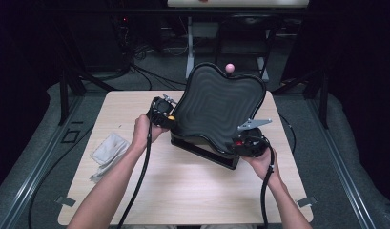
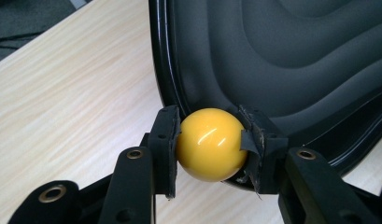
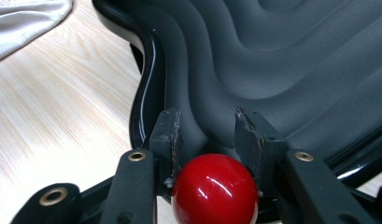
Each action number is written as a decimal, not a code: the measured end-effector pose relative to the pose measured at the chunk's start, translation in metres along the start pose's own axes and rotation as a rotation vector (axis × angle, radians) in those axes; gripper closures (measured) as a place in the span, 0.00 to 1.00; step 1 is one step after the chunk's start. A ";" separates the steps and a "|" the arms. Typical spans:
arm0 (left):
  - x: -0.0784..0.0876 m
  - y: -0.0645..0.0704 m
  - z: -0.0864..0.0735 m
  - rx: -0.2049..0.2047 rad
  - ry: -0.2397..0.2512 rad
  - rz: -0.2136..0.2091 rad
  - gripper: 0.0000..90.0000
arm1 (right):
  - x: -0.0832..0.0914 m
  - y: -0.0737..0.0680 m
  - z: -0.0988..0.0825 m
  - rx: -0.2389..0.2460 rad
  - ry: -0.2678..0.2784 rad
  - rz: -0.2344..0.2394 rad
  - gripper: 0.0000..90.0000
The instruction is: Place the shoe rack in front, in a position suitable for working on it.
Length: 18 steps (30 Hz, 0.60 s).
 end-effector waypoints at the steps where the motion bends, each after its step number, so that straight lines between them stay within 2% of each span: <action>1: 0.002 0.000 -0.002 0.003 0.001 0.003 0.67 | 0.000 0.000 0.000 0.001 0.002 0.002 0.68; 7: 0.013 -0.003 -0.019 0.018 0.018 0.020 0.66 | -0.003 -0.005 0.003 0.017 0.001 0.006 0.68; 13: 0.024 -0.004 -0.032 0.001 0.003 0.024 0.66 | -0.006 -0.007 0.007 0.021 0.002 0.021 0.68; 18: 0.032 -0.006 -0.043 0.007 0.003 0.027 0.66 | -0.009 -0.008 0.010 0.026 0.011 0.034 0.69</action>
Point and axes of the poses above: each handheld gripper's, and its own axes: x roughly backward along the jaws, z roughly out of its top, y roughly to its right, the point moved 5 cm from there along -x, roughly forward along the jaws, and after that the axes turned 10 degrees about x, right-handed, at the moved point
